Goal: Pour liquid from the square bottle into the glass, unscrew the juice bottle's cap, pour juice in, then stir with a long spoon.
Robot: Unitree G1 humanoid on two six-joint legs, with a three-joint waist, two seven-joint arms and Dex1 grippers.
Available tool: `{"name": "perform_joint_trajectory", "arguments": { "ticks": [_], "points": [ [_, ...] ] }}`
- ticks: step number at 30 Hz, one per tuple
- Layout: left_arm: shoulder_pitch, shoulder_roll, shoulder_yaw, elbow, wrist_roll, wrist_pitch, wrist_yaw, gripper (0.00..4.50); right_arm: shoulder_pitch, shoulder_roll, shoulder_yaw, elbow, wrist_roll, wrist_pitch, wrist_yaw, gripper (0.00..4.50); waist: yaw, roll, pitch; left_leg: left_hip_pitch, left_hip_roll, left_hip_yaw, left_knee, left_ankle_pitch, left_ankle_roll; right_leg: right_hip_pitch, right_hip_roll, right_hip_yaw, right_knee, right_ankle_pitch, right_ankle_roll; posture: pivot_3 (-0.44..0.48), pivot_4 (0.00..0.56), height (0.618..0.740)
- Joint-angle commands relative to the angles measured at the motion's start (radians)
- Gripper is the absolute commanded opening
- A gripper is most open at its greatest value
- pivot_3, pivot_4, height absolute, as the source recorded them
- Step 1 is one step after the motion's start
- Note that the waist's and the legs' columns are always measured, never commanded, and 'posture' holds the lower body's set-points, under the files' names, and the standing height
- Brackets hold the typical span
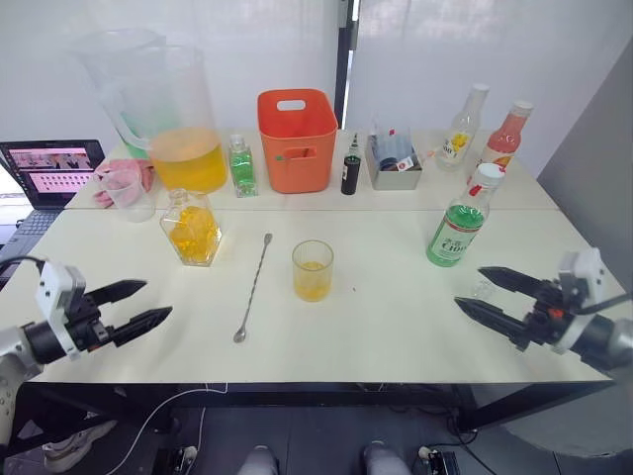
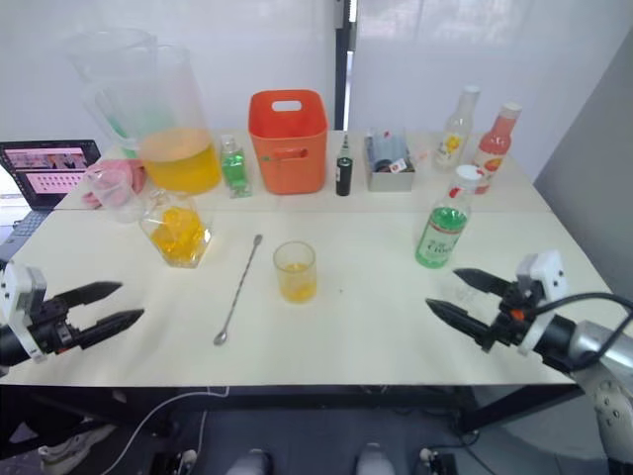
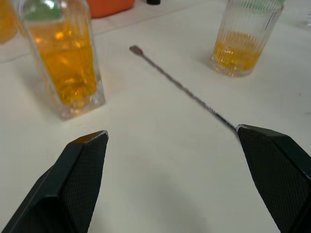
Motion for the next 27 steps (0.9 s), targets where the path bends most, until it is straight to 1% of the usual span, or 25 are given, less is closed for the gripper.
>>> {"name": "perform_joint_trajectory", "arguments": {
  "ticks": [1, 4, 6, 11, 14, 17, 20, 23, 26, 27],
  "points": [
    [0.015, 0.004, 0.033, 0.084, 0.071, -0.139, -0.012, 4.48, 0.068, 0.008, -0.094, 0.128, -0.08, -0.133, 0.011, 4.5, 0.003, 0.0, 0.0, 0.0, 0.0, 0.0, 0.0, 0.0, 0.0, 0.0, 0.0, 0.0, 0.0, 0.0, 0.0, 0.0, 0.15, 0.74],
    [0.003, -0.002, 0.043, 0.148, 0.069, -0.171, -0.023, 4.48, 0.088, 0.026, -0.127, 0.299, -0.169, -0.288, -0.012, 4.5, 0.004, -0.001, 0.0, 0.001, 0.0, 0.0, 0.0, 0.0, 0.0, 0.001, 0.0, 0.0, -0.001, 0.0, 0.0, 0.0, 0.15, 0.74],
    [-0.007, -0.001, 0.048, 0.171, 0.055, -0.173, -0.033, 4.48, 0.099, 0.036, -0.146, 0.378, -0.191, -0.354, -0.008, 4.5, 0.002, 0.0, -0.001, 0.001, 0.0, 0.0, 0.0, 0.0, 0.0, 0.001, 0.0, 0.0, -0.001, 0.0, 0.0, 0.0, 0.15, 0.74],
    [-0.038, 0.003, 0.042, 0.184, 0.052, -0.17, -0.033, 4.48, 0.099, 0.049, -0.147, 0.41, -0.193, -0.401, -0.015, 4.5, -0.007, 0.001, -0.001, 0.004, 0.0, 0.001, -0.003, 0.0, 0.0, 0.002, 0.0, 0.001, 0.0, -0.001, 0.0, 0.0, 0.15, 0.74],
    [-0.068, 0.007, 0.039, 0.179, 0.033, -0.14, -0.047, 4.48, 0.087, 0.057, -0.138, 0.396, -0.193, -0.404, -0.037, 4.5, -0.007, 0.001, -0.001, 0.01, 0.0, 0.003, -0.007, 0.0, 0.0, 0.006, 0.0, 0.003, -0.001, -0.003, 0.002, 0.0, 0.15, 0.74],
    [-0.082, 0.022, 0.03, 0.12, 0.003, -0.107, -0.092, 4.48, 0.092, 0.06, -0.131, 0.344, -0.156, -0.357, -0.042, 4.5, -0.006, 0.001, -0.001, 0.016, 0.001, 0.003, -0.011, 0.0, 0.0, 0.012, 0.0, 0.003, -0.003, -0.006, 0.005, 0.0, 0.15, 0.74],
    [-0.152, 0.06, 0.015, -0.001, -0.142, 0.105, -0.14, 4.48, 0.115, 0.063, -0.108, 0.251, -0.132, -0.308, -0.038, 4.5, -0.001, 0.001, -0.001, 0.016, 0.001, 0.003, -0.012, 0.0, 0.0, 0.012, 0.0, 0.003, -0.003, -0.006, 0.005, 0.0, 0.15, 0.74],
    [-0.203, 0.083, -0.003, -0.063, -0.198, 0.205, -0.154, 4.48, 0.122, 0.068, -0.111, 0.189, -0.105, -0.267, -0.058, 4.5, 0.001, 0.001, -0.001, 0.016, 0.001, 0.003, -0.011, 0.0, 0.0, 0.013, 0.0, 0.002, -0.004, -0.006, 0.005, 0.0, 0.15, 0.74],
    [-0.296, 0.098, -0.066, -0.091, -0.212, 0.248, -0.198, 4.48, 0.161, 0.081, -0.117, 0.06, -0.061, -0.207, -0.091, 4.5, 0.001, 0.004, -0.002, 0.016, 0.001, 0.003, -0.012, 0.0, 0.0, 0.013, 0.0, 0.002, -0.004, -0.006, 0.005, 0.0, 0.15, 0.74],
    [-0.331, 0.094, -0.09, -0.1, -0.216, 0.258, -0.207, 4.48, 0.176, 0.09, -0.117, 0.023, -0.072, -0.204, -0.12, 4.5, -0.001, 0.004, -0.002, 0.017, 0.001, 0.003, -0.013, 0.0, 0.0, 0.013, 0.0, 0.002, -0.004, -0.006, 0.005, 0.0, 0.15, 0.74]
  ]
}}
